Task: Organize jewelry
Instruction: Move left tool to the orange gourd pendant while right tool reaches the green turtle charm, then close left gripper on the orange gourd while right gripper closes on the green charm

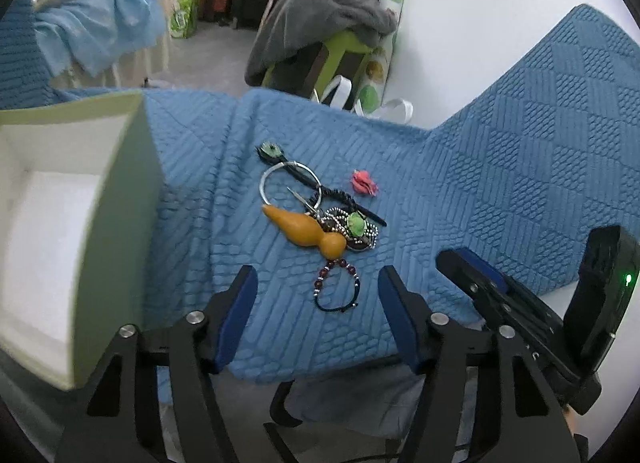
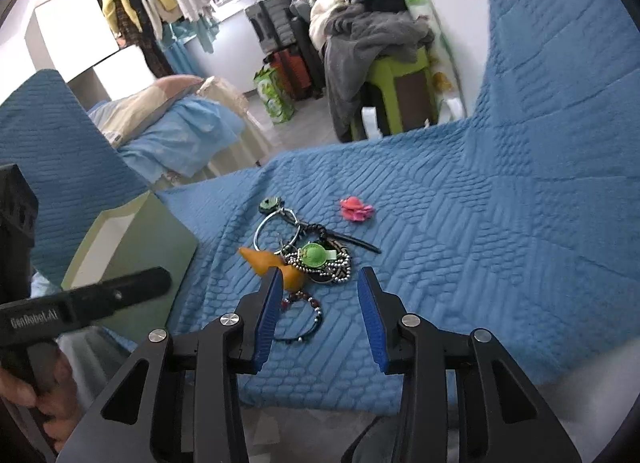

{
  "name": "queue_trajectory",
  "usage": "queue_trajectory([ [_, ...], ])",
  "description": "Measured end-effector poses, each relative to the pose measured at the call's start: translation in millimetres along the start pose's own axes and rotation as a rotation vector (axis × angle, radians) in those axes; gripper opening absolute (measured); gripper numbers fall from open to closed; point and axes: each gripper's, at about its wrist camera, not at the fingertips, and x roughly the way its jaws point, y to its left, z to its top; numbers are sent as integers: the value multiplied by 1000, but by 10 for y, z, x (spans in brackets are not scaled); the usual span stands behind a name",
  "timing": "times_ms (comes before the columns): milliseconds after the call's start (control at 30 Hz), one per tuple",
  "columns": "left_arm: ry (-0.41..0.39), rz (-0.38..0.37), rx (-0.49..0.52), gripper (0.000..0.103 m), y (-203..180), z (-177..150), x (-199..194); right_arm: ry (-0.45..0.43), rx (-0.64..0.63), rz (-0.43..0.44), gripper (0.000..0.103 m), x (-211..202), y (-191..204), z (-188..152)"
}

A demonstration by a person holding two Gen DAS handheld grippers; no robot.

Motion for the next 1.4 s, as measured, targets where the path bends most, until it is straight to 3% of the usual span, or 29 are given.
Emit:
queue_trajectory([
  [100, 8, 18, -4, 59, 10, 11, 195, 24, -2, 29, 32, 182, -52, 63],
  [267, 55, 16, -58, 44, 132, 53, 497, 78, -13, 63, 28, 479, -132, 136],
  [533, 58, 4, -121, 40, 246, 134, 730, 131, -35, 132, 28, 813, -124, 189],
  [867, 44, -6, -152, 40, 321, 196, 834, 204, -126, 83, 28, 1136, -5, 185],
  [967, 50, -21, -167, 42, 341, 211, 860, 210, -135, 73, 20, 1128, -4, 168],
  [1133, 40, -26, -169, 51, 337, 220, 862, 208, -57, 86, 12, 1090, -146, 212],
  [1400, 21, 8, -140, 49, 271, 273, 918, 178, -3, 104, 12, 1004, -227, 265],
])
